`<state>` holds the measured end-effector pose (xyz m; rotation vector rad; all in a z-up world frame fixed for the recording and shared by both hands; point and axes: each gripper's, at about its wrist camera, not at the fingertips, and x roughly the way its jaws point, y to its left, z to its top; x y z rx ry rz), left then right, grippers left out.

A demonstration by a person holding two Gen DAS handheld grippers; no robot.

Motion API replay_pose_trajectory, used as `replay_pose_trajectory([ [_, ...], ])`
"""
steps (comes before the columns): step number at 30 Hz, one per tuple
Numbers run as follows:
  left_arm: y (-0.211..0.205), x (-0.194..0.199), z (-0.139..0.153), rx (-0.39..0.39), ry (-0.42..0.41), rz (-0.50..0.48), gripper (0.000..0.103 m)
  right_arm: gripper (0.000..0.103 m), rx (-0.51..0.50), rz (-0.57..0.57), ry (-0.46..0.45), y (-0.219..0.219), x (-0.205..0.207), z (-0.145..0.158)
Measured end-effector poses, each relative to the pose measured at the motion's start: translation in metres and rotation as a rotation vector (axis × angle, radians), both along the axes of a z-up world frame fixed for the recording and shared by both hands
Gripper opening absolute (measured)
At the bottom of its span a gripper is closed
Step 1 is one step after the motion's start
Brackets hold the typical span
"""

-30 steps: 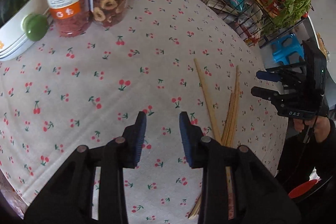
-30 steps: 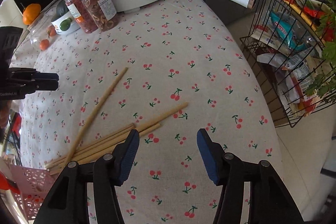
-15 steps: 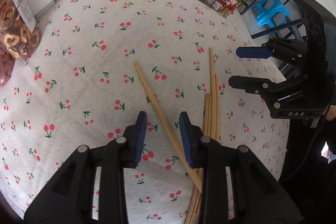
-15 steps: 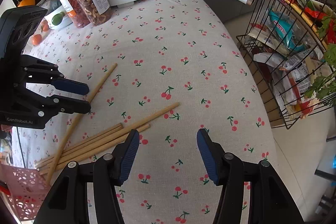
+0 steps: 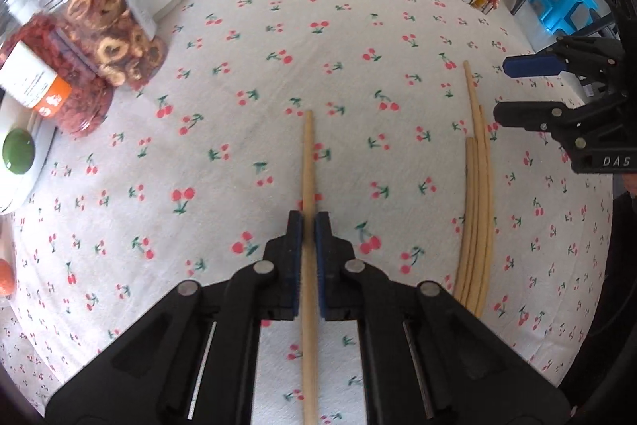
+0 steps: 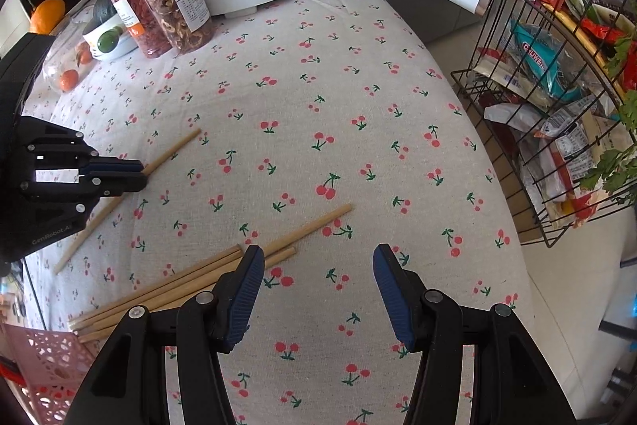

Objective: Organize utensils
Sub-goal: 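Grasp one wooden chopstick with the left tool, then hold the chopstick in the left tool while the right tool grasps another wooden chopstick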

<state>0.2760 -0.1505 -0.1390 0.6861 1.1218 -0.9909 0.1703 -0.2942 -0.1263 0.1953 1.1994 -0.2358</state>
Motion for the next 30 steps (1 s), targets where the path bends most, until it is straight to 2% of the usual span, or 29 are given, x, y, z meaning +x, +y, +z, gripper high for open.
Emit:
replay_pose_trajectory([
  [4,0.034,0.021,0.002,0.022,-0.009,0.096,0.007,0.058,0.064,-0.053,-0.002,-0.009,0.007,-0.008],
  [6,0.052,0.028,0.002,0.020,-0.007,0.152,0.007,0.053,0.098,-0.087,-0.008,-0.013,0.012,-0.013],
  [8,0.070,0.032,0.002,0.016,-0.004,0.206,0.007,0.049,0.085,-0.114,-0.026,-0.015,0.016,-0.015],
  [14,0.119,0.024,0.003,0.021,0.008,0.351,0.007,0.027,-0.030,-0.095,0.004,-0.007,0.019,-0.017],
  [18,0.147,0.010,0.002,0.031,0.030,0.451,0.007,0.011,0.041,-0.128,-0.019,-0.024,0.012,-0.014],
  [20,0.161,0.001,0.001,0.022,0.048,0.499,0.007,0.002,0.031,-0.129,-0.017,-0.033,0.008,-0.012],
  [22,0.174,-0.010,0.000,0.009,0.074,0.543,0.007,0.002,0.015,-0.139,-0.001,-0.040,0.003,-0.013],
  [26,0.188,-0.028,-0.002,-0.010,0.102,0.615,0.007,0.007,0.072,-0.159,0.003,-0.049,-0.006,-0.009],
  [28,0.194,-0.033,-0.002,-0.009,0.094,0.640,0.007,0.017,0.134,-0.145,-0.014,-0.046,-0.010,-0.001],
  [30,0.193,-0.038,-0.001,-0.011,0.090,0.662,0.007,0.043,0.180,-0.114,-0.040,-0.037,-0.013,0.008],
])
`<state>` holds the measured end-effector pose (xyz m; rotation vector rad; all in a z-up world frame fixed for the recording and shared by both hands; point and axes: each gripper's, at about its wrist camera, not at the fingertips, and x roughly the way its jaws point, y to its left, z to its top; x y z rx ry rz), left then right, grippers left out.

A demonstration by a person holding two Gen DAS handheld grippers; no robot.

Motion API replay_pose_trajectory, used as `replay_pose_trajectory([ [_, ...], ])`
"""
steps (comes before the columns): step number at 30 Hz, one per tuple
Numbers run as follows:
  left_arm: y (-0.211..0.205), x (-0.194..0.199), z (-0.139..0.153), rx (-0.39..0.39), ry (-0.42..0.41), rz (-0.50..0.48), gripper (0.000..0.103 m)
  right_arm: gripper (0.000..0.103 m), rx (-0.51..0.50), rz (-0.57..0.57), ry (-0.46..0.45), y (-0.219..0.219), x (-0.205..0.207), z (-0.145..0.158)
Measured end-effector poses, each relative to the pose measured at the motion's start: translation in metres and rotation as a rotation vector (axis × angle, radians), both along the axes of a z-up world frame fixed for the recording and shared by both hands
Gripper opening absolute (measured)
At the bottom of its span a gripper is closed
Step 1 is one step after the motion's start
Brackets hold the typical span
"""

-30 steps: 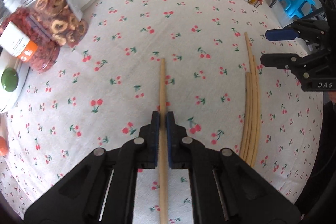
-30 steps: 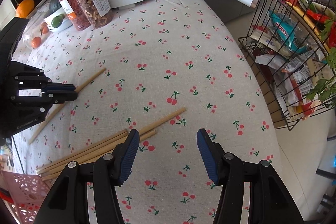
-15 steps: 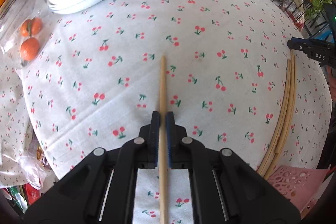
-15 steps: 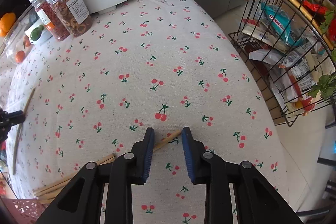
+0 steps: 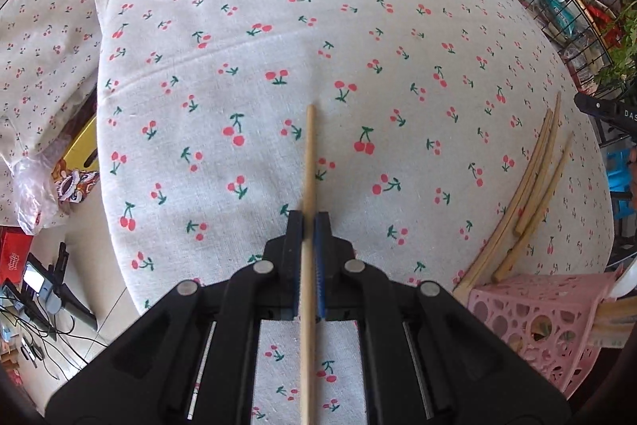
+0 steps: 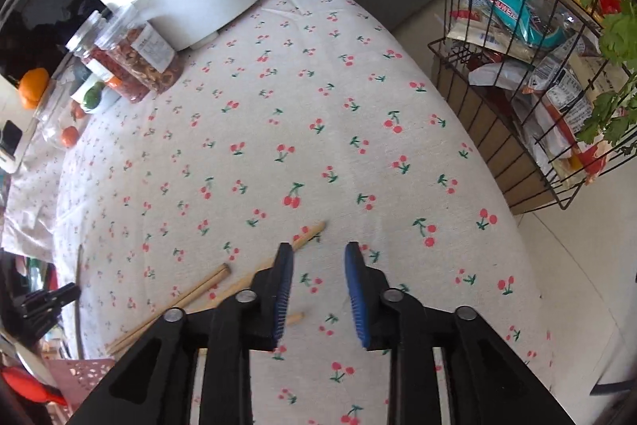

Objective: Organize utensils
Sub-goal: 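Hold the chopstick in the left tool while the right tool grasps another wooden chopstick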

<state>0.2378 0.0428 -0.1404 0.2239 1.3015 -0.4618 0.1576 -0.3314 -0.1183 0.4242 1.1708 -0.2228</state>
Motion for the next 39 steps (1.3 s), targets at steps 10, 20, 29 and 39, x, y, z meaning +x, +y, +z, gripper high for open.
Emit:
replay_pose_trajectory([
  [10,-0.001,-0.019,0.000,0.009,-0.022,0.109,0.007,0.045,0.008,0.059,0.123,0.040,0.003,-0.015],
  [20,0.009,-0.036,0.002,0.032,-0.013,0.174,0.007,0.021,-0.183,0.129,0.133,0.050,-0.013,-0.026],
  [29,0.024,-0.053,0.022,-0.016,-0.025,0.256,0.007,0.026,-0.085,0.206,0.046,0.017,-0.026,0.003],
  [39,0.039,-0.085,0.054,-0.125,-0.079,0.377,0.007,0.029,0.178,0.029,0.150,0.034,-0.020,-0.023],
])
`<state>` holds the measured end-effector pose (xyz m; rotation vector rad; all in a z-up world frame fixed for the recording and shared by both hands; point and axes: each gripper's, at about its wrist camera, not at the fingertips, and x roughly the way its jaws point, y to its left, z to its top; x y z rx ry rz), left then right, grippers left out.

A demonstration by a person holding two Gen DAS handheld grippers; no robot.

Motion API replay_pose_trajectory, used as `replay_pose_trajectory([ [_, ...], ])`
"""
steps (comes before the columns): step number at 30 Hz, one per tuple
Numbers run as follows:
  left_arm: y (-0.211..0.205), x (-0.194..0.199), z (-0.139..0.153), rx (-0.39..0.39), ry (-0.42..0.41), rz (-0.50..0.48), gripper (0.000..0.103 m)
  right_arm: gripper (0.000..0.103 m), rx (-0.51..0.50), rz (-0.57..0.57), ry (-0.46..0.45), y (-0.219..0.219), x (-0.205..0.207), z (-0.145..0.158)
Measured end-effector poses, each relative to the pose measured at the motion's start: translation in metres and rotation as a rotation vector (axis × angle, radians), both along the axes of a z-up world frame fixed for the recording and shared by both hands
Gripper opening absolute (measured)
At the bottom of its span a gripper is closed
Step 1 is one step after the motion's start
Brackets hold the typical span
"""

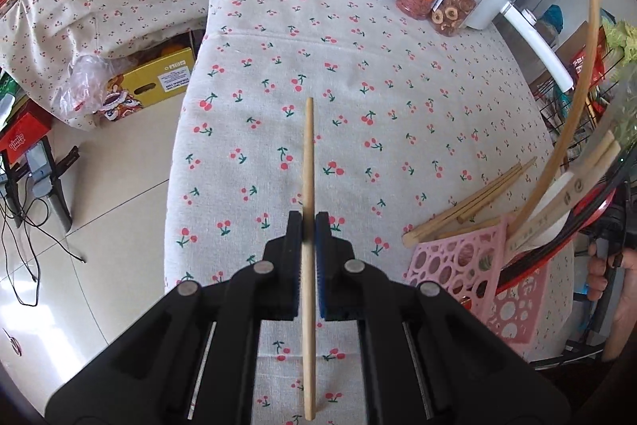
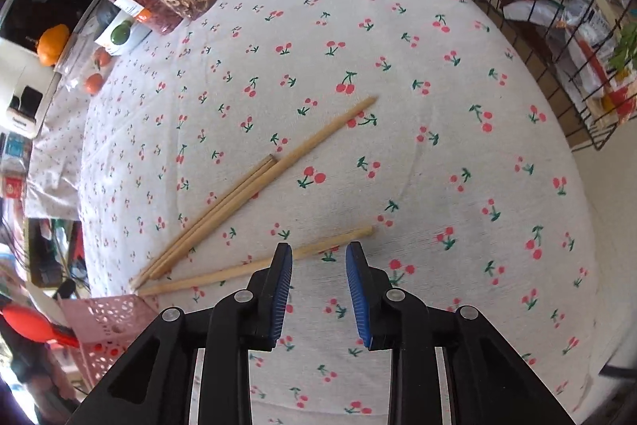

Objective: Organize utensils
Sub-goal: 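Hold the chopstick in the left tool while the right tool grasps another wooden chopstick, then carry both wooden chopsticks upright over the pink basket with both tools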

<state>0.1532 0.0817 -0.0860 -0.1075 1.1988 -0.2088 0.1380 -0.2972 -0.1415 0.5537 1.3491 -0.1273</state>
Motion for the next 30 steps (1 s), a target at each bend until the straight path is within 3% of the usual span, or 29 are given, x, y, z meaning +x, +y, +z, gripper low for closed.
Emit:
replay_pose_trajectory([
  [2,0.005,-0.005,0.002,-0.035,-0.003,0.026,0.007,0.028,0.021,-0.116,-0.001,0.004,-0.001,-0.005],
  [7,0.010,-0.004,0.007,-0.067,-0.023,0.041,0.007,0.024,-0.039,-0.358,0.045,0.010,0.004,-0.004],
  [8,0.012,-0.004,0.009,-0.080,-0.025,0.043,0.007,0.017,-0.048,-0.401,0.056,0.010,0.005,-0.005],
  [9,0.015,-0.003,0.011,-0.095,-0.028,0.046,0.007,0.012,-0.062,-0.438,0.063,0.010,0.007,-0.005],
  [13,0.023,-0.002,0.018,-0.146,-0.040,0.056,0.007,0.007,-0.089,-0.528,0.062,0.006,0.018,-0.005],
  [22,0.040,-0.004,0.024,-0.162,-0.067,0.084,0.007,0.004,-0.126,-0.508,-0.030,-0.031,0.041,0.003],
  [26,0.042,-0.007,0.035,-0.144,-0.118,0.098,0.007,0.004,-0.096,-0.445,-0.150,-0.041,0.034,0.026],
  [30,0.035,-0.020,0.054,-0.094,-0.221,0.075,0.007,0.002,-0.111,-0.333,-0.307,-0.033,0.014,0.063],
])
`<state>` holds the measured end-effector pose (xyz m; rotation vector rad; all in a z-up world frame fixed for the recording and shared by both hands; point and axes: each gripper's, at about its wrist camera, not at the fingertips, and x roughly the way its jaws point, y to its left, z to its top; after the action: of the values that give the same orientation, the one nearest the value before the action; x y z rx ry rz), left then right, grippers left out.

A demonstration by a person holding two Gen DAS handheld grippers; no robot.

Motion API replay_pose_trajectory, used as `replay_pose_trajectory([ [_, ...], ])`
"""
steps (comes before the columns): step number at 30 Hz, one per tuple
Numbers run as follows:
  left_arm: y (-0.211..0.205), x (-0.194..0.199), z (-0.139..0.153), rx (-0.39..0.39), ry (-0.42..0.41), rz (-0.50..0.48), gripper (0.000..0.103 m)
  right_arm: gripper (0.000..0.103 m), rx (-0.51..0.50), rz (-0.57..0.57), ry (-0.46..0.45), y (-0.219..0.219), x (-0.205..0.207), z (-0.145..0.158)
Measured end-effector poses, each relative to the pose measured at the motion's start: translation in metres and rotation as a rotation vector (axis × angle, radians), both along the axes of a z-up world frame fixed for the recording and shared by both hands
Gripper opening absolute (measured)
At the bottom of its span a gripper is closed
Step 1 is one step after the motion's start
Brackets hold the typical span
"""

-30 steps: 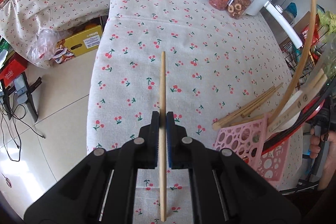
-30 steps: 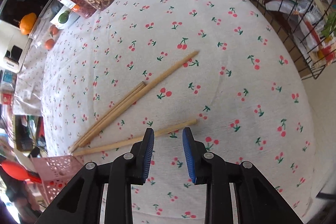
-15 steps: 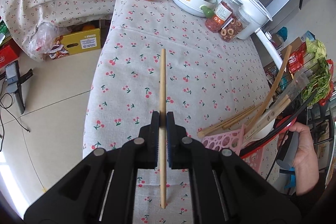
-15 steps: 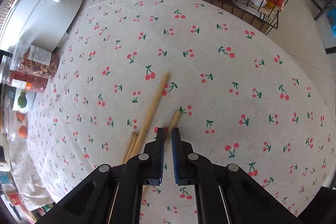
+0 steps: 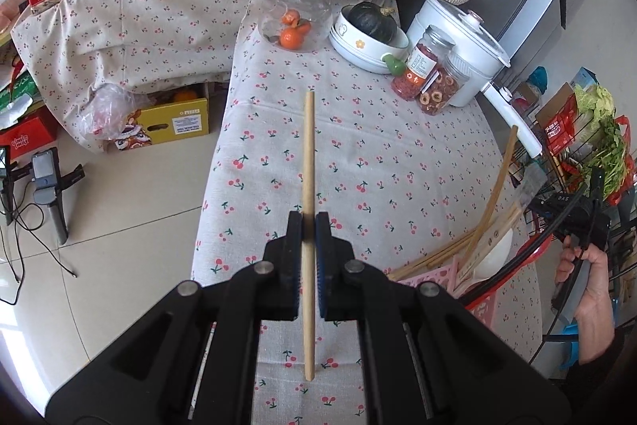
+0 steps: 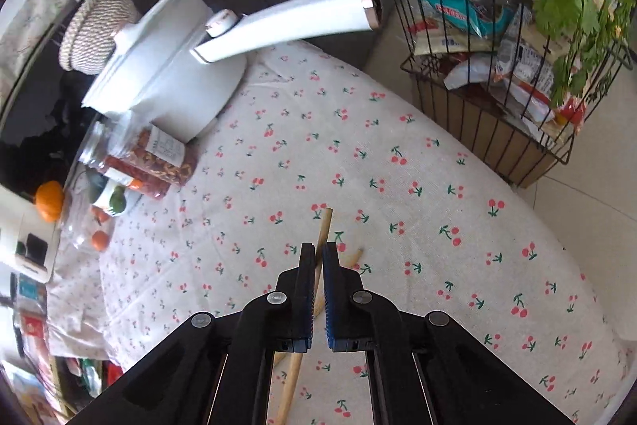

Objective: Organize utensils
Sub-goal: 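Carry both wooden chopsticks upright over the pink basket with both tools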

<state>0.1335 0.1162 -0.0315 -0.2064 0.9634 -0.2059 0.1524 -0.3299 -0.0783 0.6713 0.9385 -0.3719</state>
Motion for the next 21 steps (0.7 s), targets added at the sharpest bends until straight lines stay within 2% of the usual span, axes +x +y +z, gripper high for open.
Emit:
replay_pose_trajectory([
  [5,-0.008,-0.022,0.023,0.052,-0.132,-0.026,0.007,0.001,-0.116,0.148,-0.146,0.031,-0.036,0.044],
  [7,-0.009,-0.031,0.030,0.064,-0.172,-0.034,0.007,0.001,-0.131,0.194,-0.153,0.042,-0.046,0.053],
  [9,-0.008,-0.036,0.033,0.065,-0.180,-0.040,0.007,0.003,-0.101,0.235,-0.108,0.043,-0.044,0.053],
  [11,-0.007,-0.041,0.033,0.062,-0.170,-0.041,0.007,0.007,-0.092,0.250,-0.039,0.040,-0.043,0.041],
  [13,-0.006,-0.041,0.029,0.059,-0.150,-0.039,0.007,0.023,-0.105,0.228,0.040,0.032,-0.043,0.019],
  [14,-0.007,-0.041,0.027,0.059,-0.139,-0.039,0.007,0.034,-0.098,0.214,0.079,0.025,-0.041,0.006],
  [15,-0.008,-0.041,0.024,0.058,-0.128,-0.038,0.007,0.037,-0.083,0.198,0.108,0.019,-0.038,-0.005],
  [18,-0.010,-0.038,0.020,0.052,-0.108,-0.038,0.007,0.037,-0.055,0.174,0.155,0.005,-0.026,-0.029],
  [21,-0.012,-0.033,0.017,0.052,-0.099,-0.040,0.007,0.037,-0.077,0.179,0.167,0.004,-0.008,-0.041],
])
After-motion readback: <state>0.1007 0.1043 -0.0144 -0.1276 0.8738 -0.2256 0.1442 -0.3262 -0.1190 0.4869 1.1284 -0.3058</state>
